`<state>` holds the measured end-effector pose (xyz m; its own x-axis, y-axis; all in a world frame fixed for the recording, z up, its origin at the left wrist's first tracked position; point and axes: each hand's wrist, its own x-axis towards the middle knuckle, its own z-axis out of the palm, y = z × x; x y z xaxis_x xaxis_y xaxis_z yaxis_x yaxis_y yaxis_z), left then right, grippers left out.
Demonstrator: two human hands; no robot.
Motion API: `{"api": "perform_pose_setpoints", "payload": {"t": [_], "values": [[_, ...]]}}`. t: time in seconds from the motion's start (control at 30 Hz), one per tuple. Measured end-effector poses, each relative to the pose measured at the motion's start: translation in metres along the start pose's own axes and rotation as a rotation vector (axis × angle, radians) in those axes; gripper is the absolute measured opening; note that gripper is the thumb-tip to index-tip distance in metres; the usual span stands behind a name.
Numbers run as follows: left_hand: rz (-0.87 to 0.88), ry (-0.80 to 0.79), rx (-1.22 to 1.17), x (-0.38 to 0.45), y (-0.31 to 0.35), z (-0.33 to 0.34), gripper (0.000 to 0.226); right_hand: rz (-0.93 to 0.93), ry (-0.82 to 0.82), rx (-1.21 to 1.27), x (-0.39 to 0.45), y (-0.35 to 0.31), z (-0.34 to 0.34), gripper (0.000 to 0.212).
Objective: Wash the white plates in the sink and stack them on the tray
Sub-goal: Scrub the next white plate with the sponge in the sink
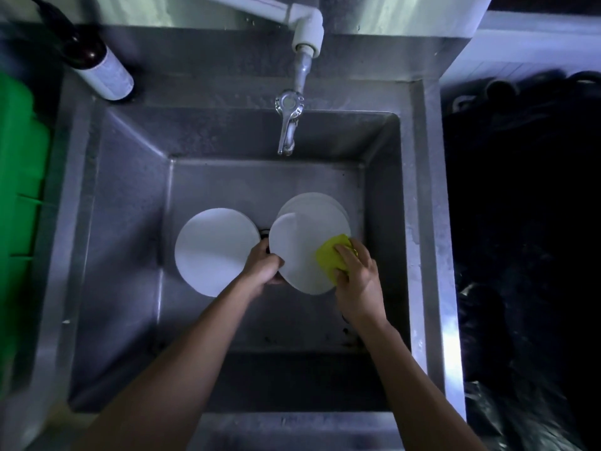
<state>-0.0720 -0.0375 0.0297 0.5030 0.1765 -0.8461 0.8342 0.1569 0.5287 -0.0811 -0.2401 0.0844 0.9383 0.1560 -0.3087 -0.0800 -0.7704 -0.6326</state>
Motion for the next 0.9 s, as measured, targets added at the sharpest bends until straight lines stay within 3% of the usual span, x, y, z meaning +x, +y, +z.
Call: {"api": "perform_pose_setpoints", "payload": {"t": [0.33, 0.53, 0.9], "values": [[0.041, -0.054, -0.148, -0.073, 0.007, -0.02, 0.059, -0.128, -0.02, -0.027, -0.03, -0.036, -0.026, 0.052], [0.113, -0.141, -0.29, -0.115, 0.008, -0.027, 0.059, -0.323, -0.121, -0.113, -0.053, -0.062, -0.036, 0.052], [0.211, -0.257, -0.332, -0.149, 0.022, -0.036, 0.053, -0.547, -0.041, -0.198, -0.055, -0.064, -0.046, 0.046]]}}
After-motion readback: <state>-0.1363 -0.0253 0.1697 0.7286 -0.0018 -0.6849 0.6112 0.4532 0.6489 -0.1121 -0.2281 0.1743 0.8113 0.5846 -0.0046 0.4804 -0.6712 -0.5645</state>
